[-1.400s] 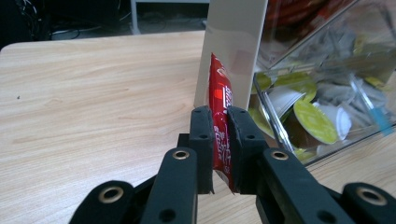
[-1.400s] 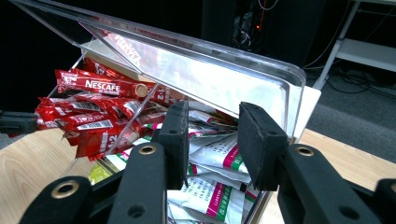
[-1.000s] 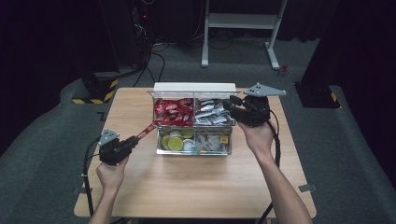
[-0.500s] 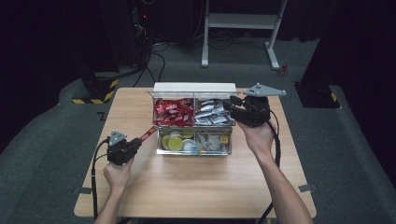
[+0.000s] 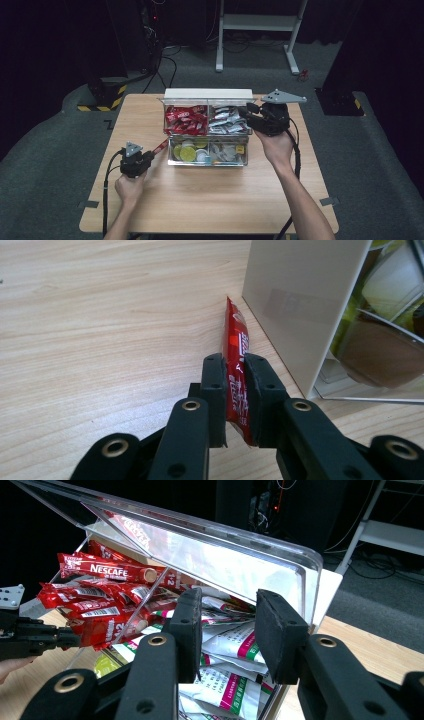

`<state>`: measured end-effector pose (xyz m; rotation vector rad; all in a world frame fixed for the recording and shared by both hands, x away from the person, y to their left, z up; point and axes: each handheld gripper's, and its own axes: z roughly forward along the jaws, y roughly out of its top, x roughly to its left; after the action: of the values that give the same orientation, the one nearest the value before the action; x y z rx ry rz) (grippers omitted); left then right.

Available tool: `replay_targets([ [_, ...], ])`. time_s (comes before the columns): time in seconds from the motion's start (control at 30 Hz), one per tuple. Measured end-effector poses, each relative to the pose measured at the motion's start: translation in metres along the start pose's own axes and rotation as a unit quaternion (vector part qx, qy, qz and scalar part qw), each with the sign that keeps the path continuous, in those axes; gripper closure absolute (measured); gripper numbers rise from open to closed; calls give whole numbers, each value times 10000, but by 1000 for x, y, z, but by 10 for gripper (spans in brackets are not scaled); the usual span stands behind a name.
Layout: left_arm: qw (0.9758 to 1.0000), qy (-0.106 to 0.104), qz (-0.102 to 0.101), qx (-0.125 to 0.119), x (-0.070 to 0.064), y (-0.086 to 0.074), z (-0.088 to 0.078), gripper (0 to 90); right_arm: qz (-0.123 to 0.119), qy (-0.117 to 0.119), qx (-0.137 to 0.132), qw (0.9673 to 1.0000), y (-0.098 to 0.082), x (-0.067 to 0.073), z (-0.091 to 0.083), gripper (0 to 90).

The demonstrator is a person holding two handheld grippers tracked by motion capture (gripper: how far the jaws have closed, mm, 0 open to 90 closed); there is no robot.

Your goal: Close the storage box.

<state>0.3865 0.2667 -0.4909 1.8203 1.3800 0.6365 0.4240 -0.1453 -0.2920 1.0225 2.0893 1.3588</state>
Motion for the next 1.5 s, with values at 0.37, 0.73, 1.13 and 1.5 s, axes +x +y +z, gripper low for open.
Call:
replay_targets([
  [0.37, 9992, -23, 63, 406, 0, -7, 8, 646, -1, -8, 8, 10000, 0, 0, 0, 635],
  [0.73, 9996, 230, -128, 120, 25, -24, -20, 465, 34, -52, 33, 10000, -1, -2, -4, 631],
  [1.13, 9982, 480, -250, 272, 40, -34, -17, 460, -9, -87, -3, 10000, -2, -2, -8, 622],
  [1.5, 9968, 698, -199, 345, 42, -50, -8, 421, 20, -92, -32, 10000, -5, -5, -11, 617],
])
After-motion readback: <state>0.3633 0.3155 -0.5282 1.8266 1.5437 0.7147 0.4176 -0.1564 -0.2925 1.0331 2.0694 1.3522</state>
